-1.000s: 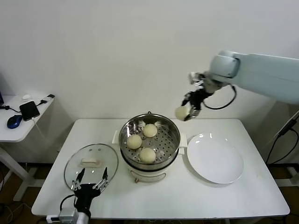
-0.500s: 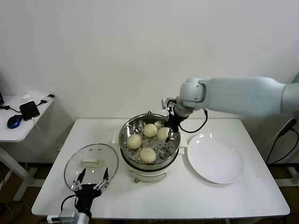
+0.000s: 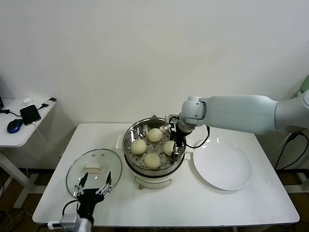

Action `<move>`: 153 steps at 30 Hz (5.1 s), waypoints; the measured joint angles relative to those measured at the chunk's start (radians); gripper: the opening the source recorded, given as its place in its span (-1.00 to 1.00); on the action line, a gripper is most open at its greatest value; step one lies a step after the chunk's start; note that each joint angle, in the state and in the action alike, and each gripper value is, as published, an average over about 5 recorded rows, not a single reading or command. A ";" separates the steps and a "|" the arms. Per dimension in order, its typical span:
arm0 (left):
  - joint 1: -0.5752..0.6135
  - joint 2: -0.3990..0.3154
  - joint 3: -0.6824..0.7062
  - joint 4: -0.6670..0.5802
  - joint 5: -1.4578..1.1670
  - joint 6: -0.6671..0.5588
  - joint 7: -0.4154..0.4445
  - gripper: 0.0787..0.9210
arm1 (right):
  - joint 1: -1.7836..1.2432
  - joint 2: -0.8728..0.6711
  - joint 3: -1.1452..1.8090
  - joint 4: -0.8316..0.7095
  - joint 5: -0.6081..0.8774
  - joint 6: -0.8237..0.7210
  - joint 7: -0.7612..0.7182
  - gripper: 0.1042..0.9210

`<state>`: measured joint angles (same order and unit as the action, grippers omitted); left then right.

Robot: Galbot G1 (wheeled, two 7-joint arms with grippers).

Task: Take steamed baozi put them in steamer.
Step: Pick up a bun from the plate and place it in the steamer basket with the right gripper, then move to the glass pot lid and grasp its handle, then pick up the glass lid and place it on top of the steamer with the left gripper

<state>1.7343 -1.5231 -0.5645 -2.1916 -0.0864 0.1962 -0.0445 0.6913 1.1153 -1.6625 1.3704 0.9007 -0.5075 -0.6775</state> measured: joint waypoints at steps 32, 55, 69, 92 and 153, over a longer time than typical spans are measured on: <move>-0.030 0.010 -0.011 0.045 0.035 -0.134 -0.010 0.77 | -0.632 -0.419 0.989 0.053 -0.143 0.217 0.428 0.76; -0.097 0.048 -0.058 0.170 0.494 -0.303 -0.151 0.77 | -1.891 -0.168 2.095 0.228 -0.380 0.587 0.564 0.76; -0.111 0.108 -0.080 0.324 1.098 -0.314 -0.300 0.77 | -2.069 -0.003 2.189 0.217 -0.457 0.697 0.567 0.76; -0.308 0.148 -0.058 0.652 1.486 -0.196 -0.347 0.77 | -2.143 0.055 2.210 0.250 -0.491 0.737 0.606 0.76; -0.353 0.200 -0.057 0.499 1.271 -0.089 -0.200 -0.87 | -2.174 0.047 2.153 0.285 -0.511 0.772 0.672 0.76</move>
<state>1.3815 -1.3232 -0.6216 -1.6921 1.1848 0.1071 -0.2444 -1.4825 1.1621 0.4906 1.6551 0.3893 0.2648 -0.0059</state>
